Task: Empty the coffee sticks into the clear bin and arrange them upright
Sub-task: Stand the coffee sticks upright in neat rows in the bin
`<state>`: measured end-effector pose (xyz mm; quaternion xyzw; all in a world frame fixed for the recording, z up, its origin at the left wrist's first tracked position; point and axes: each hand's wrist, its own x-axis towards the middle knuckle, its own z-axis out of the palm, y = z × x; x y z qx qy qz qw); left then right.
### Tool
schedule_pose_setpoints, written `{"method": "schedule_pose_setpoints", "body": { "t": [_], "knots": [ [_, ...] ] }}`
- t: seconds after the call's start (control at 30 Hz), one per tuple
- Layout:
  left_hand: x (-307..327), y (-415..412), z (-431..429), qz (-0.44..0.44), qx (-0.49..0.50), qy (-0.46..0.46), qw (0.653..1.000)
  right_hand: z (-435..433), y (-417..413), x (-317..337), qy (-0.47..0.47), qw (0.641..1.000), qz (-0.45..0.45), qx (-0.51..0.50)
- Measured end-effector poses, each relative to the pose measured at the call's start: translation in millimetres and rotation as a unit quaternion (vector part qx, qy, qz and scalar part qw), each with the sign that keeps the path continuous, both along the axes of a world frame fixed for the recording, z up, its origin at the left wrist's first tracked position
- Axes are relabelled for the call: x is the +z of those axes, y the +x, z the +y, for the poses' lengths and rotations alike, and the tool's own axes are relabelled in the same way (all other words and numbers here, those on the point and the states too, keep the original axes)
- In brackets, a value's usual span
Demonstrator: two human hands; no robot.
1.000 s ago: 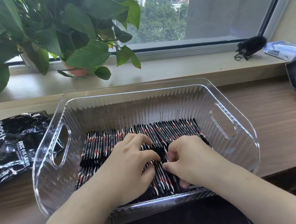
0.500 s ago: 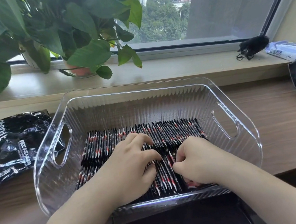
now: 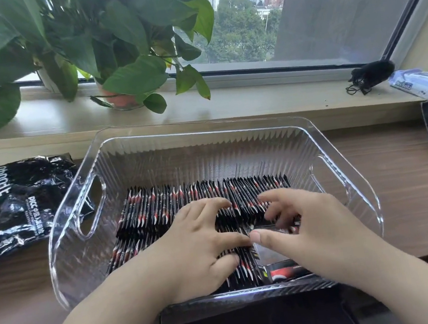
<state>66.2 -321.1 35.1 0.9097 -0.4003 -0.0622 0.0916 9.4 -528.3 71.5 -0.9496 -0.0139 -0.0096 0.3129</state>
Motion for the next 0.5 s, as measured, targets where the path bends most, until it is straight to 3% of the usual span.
{"method": "schedule_pose_setpoints", "body": {
  "t": [0.07,0.23,0.37,0.5],
  "knots": [
    [-1,0,-1,0.0,-0.001,-0.003,1.0,-10,-5,-2,-0.062,0.995,-0.051,0.055],
    [-1,0,-3,-0.018,-0.015,-0.005,1.0,-16,-10,-11,-0.184,0.972,-0.081,0.12],
    [3,1,-6,-0.022,-0.03,0.013,0.999,-17,-8,-8,-0.218,0.963,-0.115,0.109],
    [10,2,-16,-0.009,-0.051,0.039,0.998,-18,-2,-11,-0.233,0.964,-0.065,0.11]
  ]
}}
